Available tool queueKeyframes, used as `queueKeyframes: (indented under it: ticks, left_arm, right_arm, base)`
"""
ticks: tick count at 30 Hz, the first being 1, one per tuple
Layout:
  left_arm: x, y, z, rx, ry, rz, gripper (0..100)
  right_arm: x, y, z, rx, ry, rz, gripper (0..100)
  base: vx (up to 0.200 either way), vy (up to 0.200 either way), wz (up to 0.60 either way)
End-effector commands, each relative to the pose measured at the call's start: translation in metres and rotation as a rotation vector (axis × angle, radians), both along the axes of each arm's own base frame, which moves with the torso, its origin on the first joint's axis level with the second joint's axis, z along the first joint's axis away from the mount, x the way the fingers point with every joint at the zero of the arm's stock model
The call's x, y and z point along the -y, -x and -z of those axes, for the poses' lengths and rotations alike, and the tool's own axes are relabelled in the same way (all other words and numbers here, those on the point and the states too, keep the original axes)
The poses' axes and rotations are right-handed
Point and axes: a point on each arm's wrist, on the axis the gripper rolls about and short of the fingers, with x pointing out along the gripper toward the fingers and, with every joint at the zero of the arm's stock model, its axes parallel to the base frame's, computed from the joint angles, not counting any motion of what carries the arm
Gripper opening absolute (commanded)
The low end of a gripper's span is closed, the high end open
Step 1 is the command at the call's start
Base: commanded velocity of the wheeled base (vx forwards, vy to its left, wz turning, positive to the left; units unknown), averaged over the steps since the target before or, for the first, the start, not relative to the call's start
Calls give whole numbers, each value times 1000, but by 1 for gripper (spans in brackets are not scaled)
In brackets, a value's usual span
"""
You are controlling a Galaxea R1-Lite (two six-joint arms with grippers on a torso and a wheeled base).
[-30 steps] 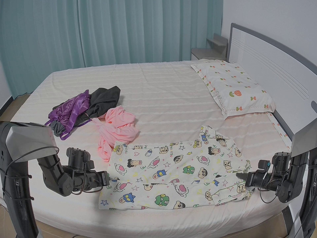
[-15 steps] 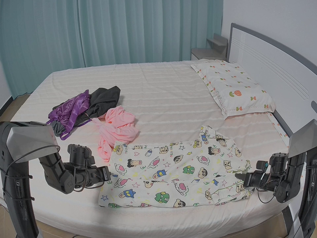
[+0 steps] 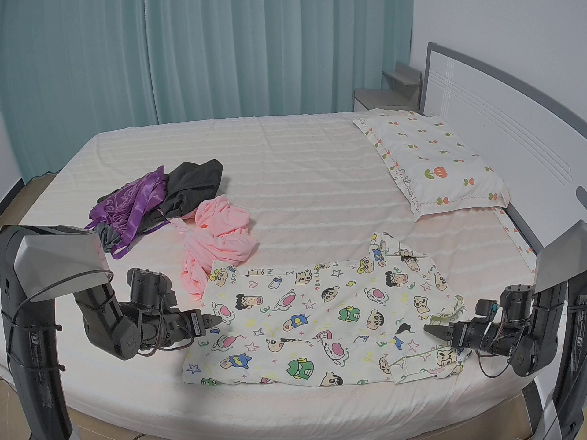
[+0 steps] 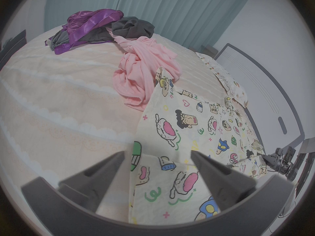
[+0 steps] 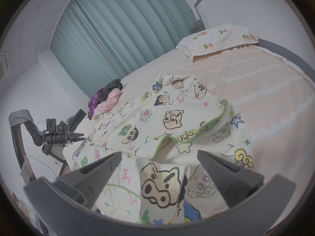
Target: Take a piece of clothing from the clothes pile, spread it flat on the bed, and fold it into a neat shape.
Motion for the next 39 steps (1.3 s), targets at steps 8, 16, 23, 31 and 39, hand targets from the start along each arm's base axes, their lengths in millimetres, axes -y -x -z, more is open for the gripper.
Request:
queueKeyframes:
  ticks: [8,16,23,31,39]
  left_arm:
    - [-9,18,-26,-19,156,-161,100]
    - [-6,22,-34,9,272,-243,100]
    - [-6,21,-34,19,301,-264,100]
    - [-4,22,-36,26,304,-255,100]
    - [2,-3,-42,91,312,-228,100]
  right_arm:
    - [2,26,-63,79,-190,105,100]
    - [0,29,-64,63,-212,105,100]
    - [-2,30,-64,57,-215,96,100]
    - [-2,32,-63,51,-214,95,100]
    - [-7,32,-62,44,-214,75,100]
  base:
    - [0,0,0]
    - [0,0,0]
    - [0,0,0]
    - [50,0,0]
    - [0,0,0]
